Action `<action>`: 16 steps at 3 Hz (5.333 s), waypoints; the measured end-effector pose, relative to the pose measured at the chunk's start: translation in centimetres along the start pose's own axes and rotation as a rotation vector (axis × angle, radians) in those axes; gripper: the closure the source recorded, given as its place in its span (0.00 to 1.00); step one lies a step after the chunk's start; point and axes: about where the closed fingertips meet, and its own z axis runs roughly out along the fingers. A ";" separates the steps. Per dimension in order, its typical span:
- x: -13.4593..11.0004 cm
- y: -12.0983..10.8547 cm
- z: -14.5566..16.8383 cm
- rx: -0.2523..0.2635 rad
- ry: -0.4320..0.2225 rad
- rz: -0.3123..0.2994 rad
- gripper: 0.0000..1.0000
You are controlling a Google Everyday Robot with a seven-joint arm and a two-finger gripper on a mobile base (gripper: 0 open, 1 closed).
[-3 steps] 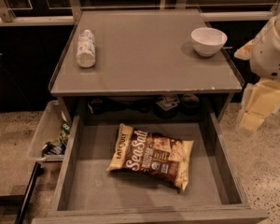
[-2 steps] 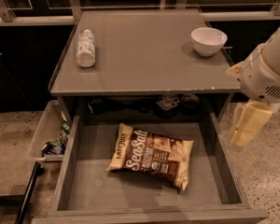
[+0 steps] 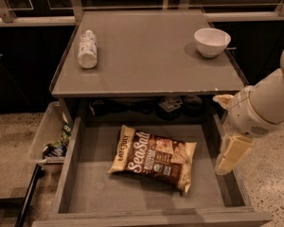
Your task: Pick brown chip bag from top drawer and place on counter
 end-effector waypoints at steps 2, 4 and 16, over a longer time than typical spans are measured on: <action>-0.1 0.7 2.7 -0.042 -0.037 0.018 0.00; -2.2 2.6 10.7 -0.135 -0.215 0.044 0.00; -4.1 0.7 20.7 -0.110 -0.409 -0.024 1.00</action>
Offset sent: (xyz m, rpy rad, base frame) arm 0.0027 0.0235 -0.0604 0.1114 0.0869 0.0092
